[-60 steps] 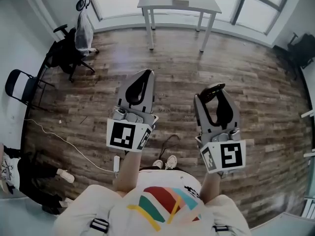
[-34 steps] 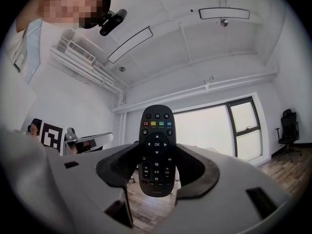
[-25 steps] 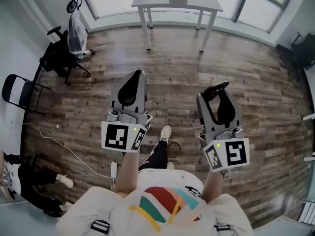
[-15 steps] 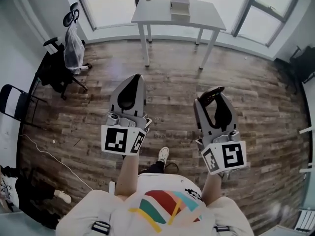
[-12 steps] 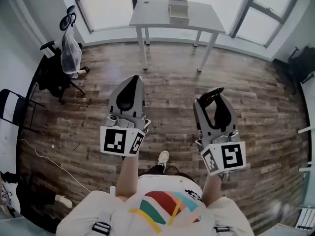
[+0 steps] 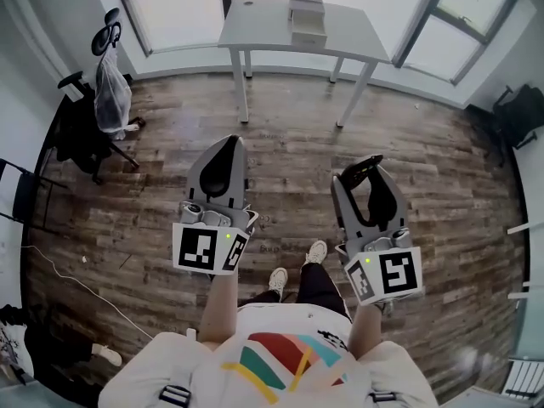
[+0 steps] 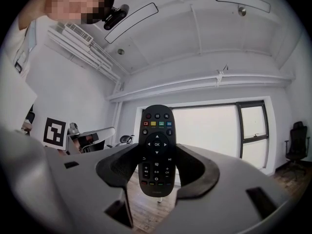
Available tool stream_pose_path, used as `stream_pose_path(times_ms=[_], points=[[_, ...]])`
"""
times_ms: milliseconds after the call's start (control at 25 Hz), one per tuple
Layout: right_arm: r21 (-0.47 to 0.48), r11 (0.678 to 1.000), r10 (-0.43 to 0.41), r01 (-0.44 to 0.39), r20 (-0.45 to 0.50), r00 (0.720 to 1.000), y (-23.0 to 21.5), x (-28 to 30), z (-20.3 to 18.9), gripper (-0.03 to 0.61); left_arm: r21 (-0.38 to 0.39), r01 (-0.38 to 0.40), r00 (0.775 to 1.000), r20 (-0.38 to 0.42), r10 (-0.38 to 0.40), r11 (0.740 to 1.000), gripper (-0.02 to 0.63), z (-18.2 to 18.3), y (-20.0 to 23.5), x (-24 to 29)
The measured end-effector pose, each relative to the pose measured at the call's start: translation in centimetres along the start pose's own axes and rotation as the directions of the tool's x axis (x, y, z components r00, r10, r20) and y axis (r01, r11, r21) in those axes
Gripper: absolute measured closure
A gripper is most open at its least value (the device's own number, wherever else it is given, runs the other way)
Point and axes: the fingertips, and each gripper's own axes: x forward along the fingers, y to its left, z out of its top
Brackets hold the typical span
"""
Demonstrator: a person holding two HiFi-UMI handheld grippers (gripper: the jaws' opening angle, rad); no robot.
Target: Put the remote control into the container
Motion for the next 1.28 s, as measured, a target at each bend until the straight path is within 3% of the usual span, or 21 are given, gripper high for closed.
stream_pose_path(times_ms=[400, 880, 1280], points=[[0.041, 0.998, 0.041, -0.041, 0.012, 0.999, -3.2, 7.2, -1.8, 0.337, 0.057, 0.021, 0.999, -0.033, -0.019, 0.998, 0.606, -2.6, 1.1, 5.9], [0.061, 0.996, 0.068, -0.07, 0.035, 0.997, -12.2, 23.0, -2.5, 0.336, 0.094, -0.011, 0.999, -0.036, 0.015, 0.995, 0.606, -7.3, 7.1, 21.6], [0.067, 0.995, 0.074, -0.075, 0.026, 0.997, -16.5, 28.7, -3.4, 0.337, 0.087, 0.007, 0.997, -0.077, 0.0, 0.996, 0.607, -10.7, 7.8, 29.0]])
